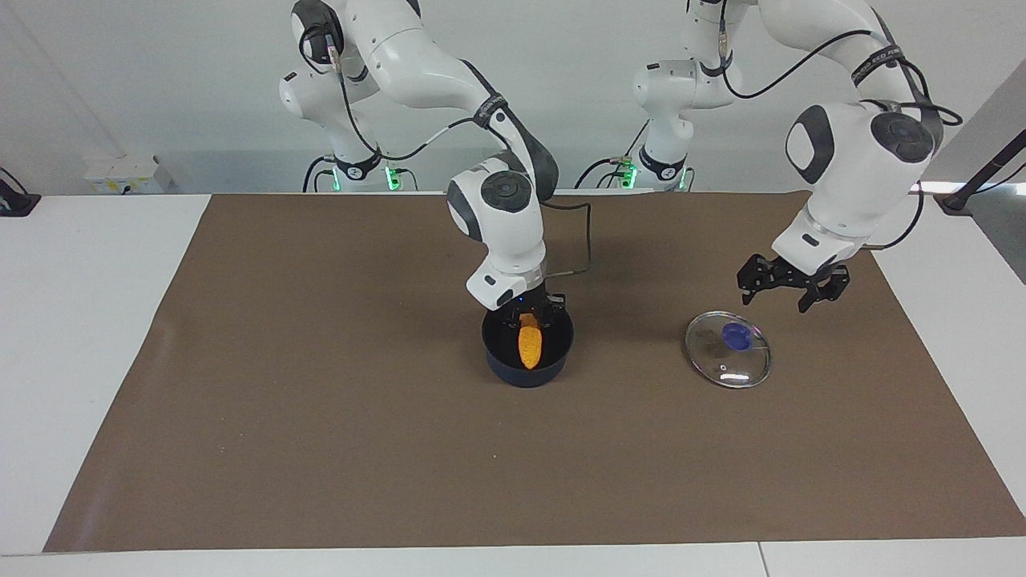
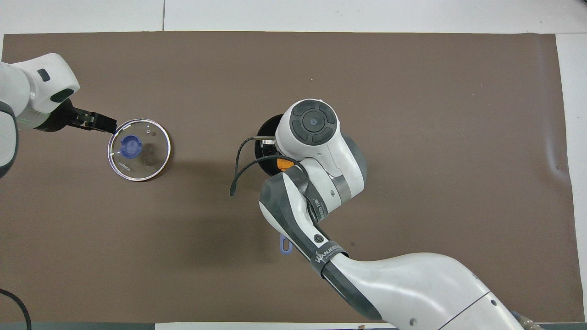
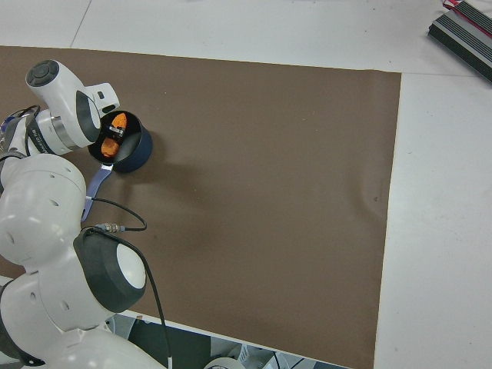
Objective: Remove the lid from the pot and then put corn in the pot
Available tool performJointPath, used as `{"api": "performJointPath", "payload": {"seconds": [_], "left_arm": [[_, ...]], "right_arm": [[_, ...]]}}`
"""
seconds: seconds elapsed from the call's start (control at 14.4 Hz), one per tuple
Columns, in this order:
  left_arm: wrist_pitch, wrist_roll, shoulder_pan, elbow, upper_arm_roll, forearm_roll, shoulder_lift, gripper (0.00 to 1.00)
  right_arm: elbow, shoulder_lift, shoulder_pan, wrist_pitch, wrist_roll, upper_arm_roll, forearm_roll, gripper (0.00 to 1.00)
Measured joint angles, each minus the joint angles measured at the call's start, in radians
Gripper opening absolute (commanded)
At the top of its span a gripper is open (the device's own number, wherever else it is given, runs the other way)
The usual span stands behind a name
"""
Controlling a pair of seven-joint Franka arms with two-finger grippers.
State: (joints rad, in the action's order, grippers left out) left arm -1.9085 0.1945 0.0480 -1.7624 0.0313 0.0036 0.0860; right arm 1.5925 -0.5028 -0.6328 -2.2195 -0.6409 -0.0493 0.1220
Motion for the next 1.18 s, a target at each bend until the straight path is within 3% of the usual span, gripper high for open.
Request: {"api": "performJointPath", "payload": {"seconds": [0.07, 0.14, 0.49, 0.76, 1.18], "left_arm": [[0.022, -0.001, 0.000, 0.003, 0.000, 0.000, -0.026, 1.00], [0.047, -0.002, 0.000, 0.004, 0.000, 0.000, -0.055, 1.00], [0.161, -0.012, 0.000, 0.004, -0.001, 0.000, -0.157, 1.00], [0.214, -0.045, 0.000, 0.003, 0.001, 0.000, -0.184, 1.00], [0.229, -0.077, 0.000, -0.004, 0.006, 0.000, -0.192, 1.00]], "right_arm": [[0.001, 0.000, 0.001, 0.000, -0.003, 0.000, 0.000, 0.62], [0.001, 0.000, 0.004, 0.000, -0.004, 0.000, 0.000, 1.00], [-0.005, 0.005, 0.011, -0.004, -0.003, -0.005, -0.002, 1.00], [-0.011, 0.046, 0.038, 0.003, 0.033, -0.015, -0.008, 1.00], [-0.021, 0.226, 0.188, 0.285, 0.267, -0.018, -0.039, 1.00]]}}
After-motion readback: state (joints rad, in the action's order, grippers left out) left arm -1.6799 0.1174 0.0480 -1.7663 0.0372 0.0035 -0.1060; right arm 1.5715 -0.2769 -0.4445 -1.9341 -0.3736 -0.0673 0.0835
